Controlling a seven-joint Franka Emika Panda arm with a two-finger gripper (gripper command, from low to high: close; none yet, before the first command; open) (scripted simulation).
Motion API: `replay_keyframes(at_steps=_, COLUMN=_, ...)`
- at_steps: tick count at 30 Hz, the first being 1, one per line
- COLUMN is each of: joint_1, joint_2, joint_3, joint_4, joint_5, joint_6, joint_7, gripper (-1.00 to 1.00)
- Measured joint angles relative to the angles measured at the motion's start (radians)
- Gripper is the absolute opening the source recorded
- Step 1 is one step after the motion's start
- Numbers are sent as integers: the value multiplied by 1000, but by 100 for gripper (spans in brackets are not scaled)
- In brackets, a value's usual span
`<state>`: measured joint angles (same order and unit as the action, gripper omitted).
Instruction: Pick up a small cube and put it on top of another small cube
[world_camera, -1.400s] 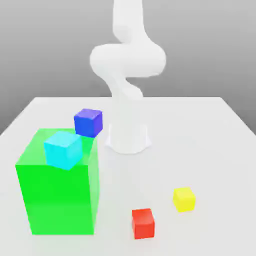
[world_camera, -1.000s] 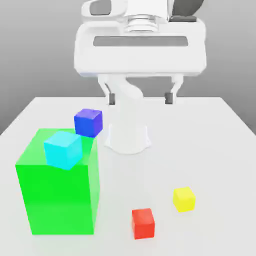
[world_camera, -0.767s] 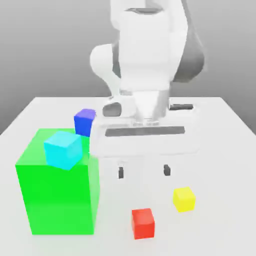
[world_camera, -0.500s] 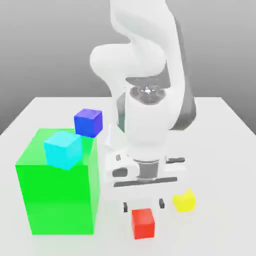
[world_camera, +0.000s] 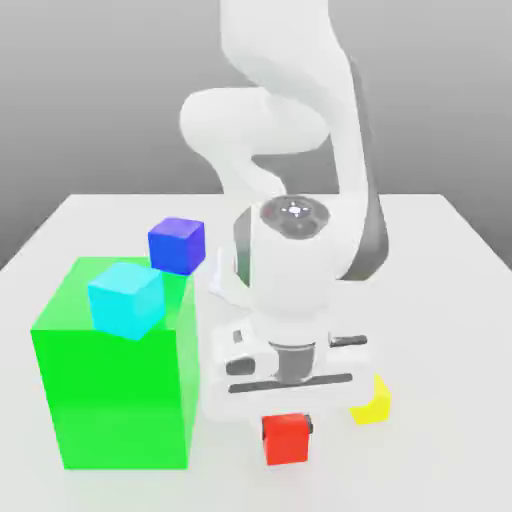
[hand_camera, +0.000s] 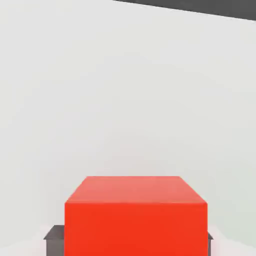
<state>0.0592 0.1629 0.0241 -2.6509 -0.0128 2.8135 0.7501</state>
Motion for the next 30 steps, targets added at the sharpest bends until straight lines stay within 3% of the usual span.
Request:
replay_keyframes(at_steps=12, joint_1=-54, joint_2=-398, joint_3=0, joint_4=-16, joint_5=-180, joint_6=-316, joint_7=348, gripper=-100)
replay_keyframes(at_steps=27, joint_1=-282, joint_2=-943, joint_3=-105, joint_4=-34, joint_5=-51, joint_6=-904, joint_7=631, gripper=-100)
replay_keyframes(at_steps=30, joint_1=-298, joint_2=-947, joint_3=-109, joint_4=-105, joint_5=-49, joint_6=-839, joint_7=645, gripper=-100)
